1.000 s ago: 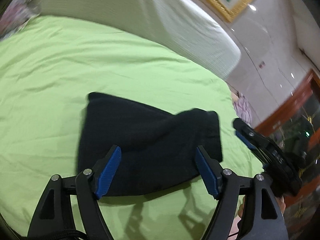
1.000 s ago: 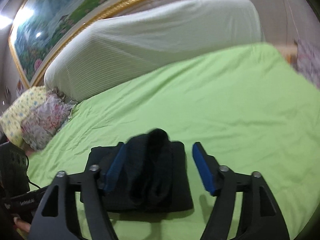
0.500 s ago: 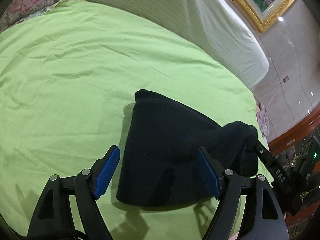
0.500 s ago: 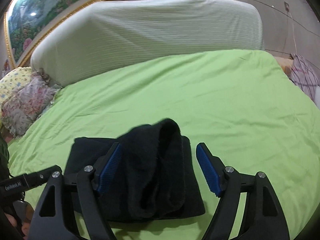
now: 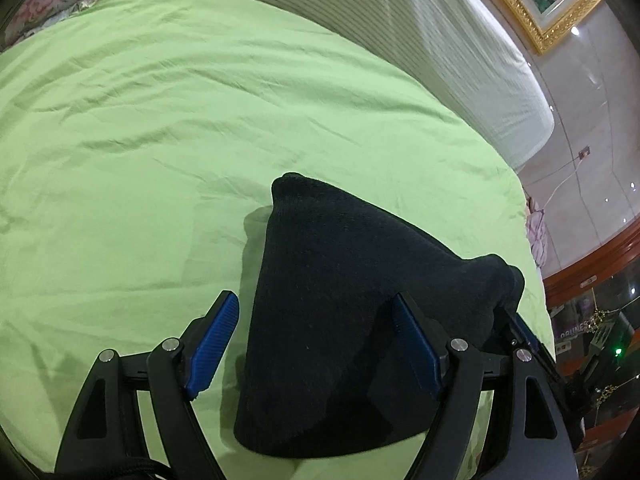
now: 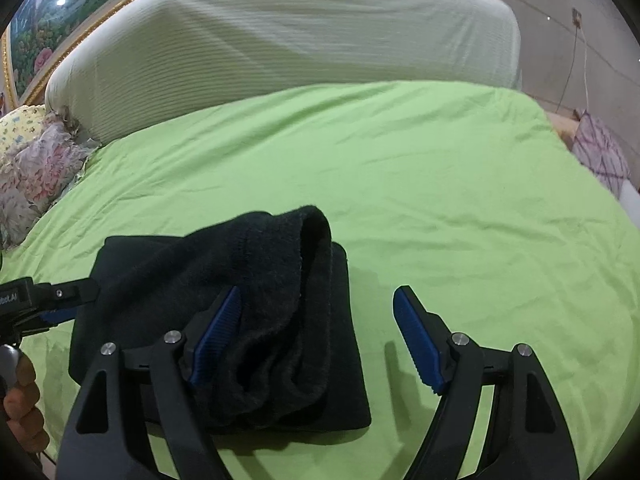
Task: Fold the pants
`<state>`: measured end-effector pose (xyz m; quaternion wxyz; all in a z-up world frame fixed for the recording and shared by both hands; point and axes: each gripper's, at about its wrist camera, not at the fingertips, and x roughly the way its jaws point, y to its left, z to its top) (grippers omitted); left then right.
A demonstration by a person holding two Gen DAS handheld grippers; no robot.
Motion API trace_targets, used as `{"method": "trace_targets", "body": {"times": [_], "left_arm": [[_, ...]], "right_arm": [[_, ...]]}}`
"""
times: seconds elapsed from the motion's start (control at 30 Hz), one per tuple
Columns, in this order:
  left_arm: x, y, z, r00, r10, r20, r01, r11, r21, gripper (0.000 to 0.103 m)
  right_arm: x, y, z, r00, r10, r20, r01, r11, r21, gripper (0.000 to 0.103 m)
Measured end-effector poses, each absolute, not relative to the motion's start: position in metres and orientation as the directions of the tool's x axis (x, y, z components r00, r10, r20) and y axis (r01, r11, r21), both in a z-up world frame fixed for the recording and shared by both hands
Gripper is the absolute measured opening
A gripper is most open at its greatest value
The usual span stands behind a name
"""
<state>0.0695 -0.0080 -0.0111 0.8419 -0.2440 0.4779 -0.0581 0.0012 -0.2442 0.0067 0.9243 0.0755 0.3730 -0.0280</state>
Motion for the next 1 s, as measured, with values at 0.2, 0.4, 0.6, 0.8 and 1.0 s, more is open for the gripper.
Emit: {"method": "trace_targets", "body": {"times": [0.2,0.4,0.6,0.8,1.0], "left_arm": [[0.084,-0.009,-0.023,0.53,-0.315,-0.788,-0.135,0.885,-0.445,0.083],[0.097,-0.006,-0.034,0.527,-0.308,-0.792,-0.133,0.891,-0.434,0.086],[0.099,-0.002,-0.034,0.525,-0.324,-0.787,-0.13,0.883,-0.45,0.087],[0.099,0.0,-0.036,0.519,-0.327,-0.79,-0.126,0.885,-0.449,0.088],[0.091,0.001,-0.032,0.516,-0.33,-0.79,-0.134,0.88,-0.456,0.088]], "right_arm": [[-0.004,-0.265,-0.011,0.722,0.074,-0.688,0.116,0.967,0.226,0.078],[-0.006,-0.278,-0.014,0.713,0.13,-0.689,0.12,0.945,0.303,0.079],[-0.013,-0.279,-0.013,0.707,0.15,-0.692,0.13,0.933,0.335,0.079],[-0.011,-0.282,-0.014,0.703,0.168,-0.691,0.127,0.926,0.354,0.079],[-0.015,-0.286,-0.018,0.696,0.298,-0.654,0.077,0.874,0.48,0.071]]}}
